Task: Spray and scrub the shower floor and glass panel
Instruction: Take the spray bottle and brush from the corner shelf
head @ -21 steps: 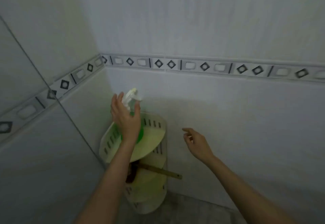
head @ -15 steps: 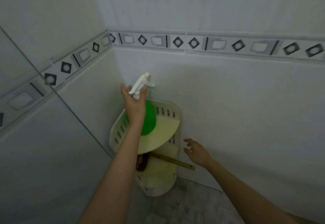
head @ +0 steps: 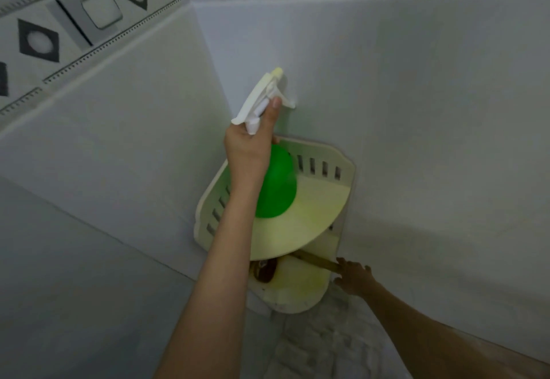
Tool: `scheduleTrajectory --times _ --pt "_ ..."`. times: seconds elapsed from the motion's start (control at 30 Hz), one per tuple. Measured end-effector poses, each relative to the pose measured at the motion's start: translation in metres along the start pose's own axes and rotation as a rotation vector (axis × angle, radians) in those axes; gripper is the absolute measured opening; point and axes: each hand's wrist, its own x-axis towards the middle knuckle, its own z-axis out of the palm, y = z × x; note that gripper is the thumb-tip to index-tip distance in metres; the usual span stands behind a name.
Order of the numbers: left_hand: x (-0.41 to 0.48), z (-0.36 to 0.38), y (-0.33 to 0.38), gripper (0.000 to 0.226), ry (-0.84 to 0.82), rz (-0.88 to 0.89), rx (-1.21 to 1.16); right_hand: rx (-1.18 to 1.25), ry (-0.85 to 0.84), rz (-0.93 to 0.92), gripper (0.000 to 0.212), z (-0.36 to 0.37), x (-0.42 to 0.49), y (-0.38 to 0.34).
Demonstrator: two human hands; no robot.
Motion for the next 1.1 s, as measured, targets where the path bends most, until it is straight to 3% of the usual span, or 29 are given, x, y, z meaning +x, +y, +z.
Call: scheduleTrajectory --times 0.1,0.33,0.43,0.67,0.87,1.1 --pt "0.002 -0.002 0.000 0.012 -0.011 0.005 0.024 0.032 -0.010 0.015 0.018 -0.007 0.004 -0.005" --pt "0.005 -0.002 0.003 0.004 -0.018 -0.010 0.065 0.038 -0.041 -0.155 0.032 -0.043 -0.021 -0.022" --pt "0.004 0.001 0.008 0.016 0.011 -0.011 0.080 0.022 0.047 -0.173 0.030 -0.055 -0.041 -0.022" --pt "-0.028 0.009 0.027 0.006 -0.037 -0.011 0.088 0.082 0.116 -0.043 0.023 -0.042 -0.123 0.040" --pt "-0.101 0.036 0.053 0.030 -0.342 -0.035 0.097 0.242 0.111 0.236 0.024 0.003 -0.223 0.121" --pt "-0.208 0.113 0.050 0.021 -0.795 -0.082 0.089 0.551 0.262 0.640 0.027 0.073 -0.345 0.198"
